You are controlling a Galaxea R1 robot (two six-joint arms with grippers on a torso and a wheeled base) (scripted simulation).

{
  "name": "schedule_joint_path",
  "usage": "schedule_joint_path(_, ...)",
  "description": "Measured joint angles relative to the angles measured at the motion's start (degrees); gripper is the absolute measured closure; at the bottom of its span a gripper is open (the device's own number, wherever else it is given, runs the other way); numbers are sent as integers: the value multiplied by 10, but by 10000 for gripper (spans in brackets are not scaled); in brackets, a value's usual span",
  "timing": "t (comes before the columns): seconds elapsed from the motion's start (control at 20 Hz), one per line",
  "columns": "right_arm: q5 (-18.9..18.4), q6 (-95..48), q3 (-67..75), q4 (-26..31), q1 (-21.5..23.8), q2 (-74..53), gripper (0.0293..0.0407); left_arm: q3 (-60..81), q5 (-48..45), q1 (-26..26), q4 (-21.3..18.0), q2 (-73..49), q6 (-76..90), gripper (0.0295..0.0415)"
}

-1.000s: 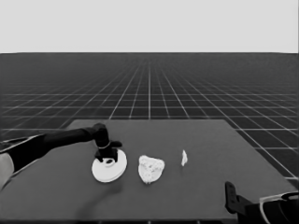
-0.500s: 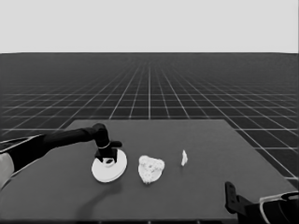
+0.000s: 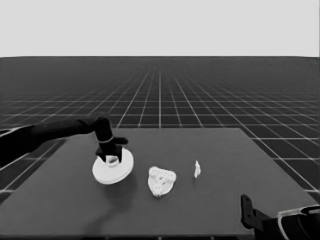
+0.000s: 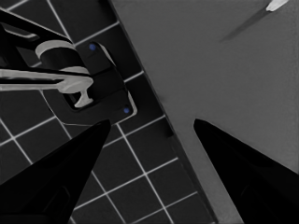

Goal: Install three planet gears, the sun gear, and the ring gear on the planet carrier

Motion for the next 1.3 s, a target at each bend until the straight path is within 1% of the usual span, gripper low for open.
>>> schedule_joint_path(0.05, 0, 0, 0, 0, 0, 0, 315, 9, 9, 8, 16, 70, -124, 362)
schedule_joint_path(0.1, 0, 0, 0, 0, 0, 0, 315, -10, 14, 15, 23, 171, -180, 362)
schedule_joint_path(0.15, 0, 0, 0, 0, 0, 0, 315, -49, 15, 19, 27, 237, -194, 362)
schedule_joint_path(0.25, 0, 0, 0, 0, 0, 0, 315, -105, 16, 23, 29, 299, -193, 362)
schedule_joint_path(0.5, 0, 0, 0, 0, 0, 0, 315, -141, 15, 24, 31, 327, -187, 362)
schedule_joint_path(0.55, 0, 0, 0, 0, 0, 0, 315, -151, 10, 45, 53, 331, -180, 362)
schedule_joint_path(0.6, 0, 0, 0, 0, 0, 0, 315, -160, 6, 60, 66, 333, -175, 362)
schedule_joint_path(0.7, 0, 0, 0, 0, 0, 0, 315, -169, 2, 74, 78, 335, -170, 362)
schedule_joint_path(1.3, 0, 0, 0, 0, 0, 0, 315, -173, -1, 81, 84, 337, -145, 362)
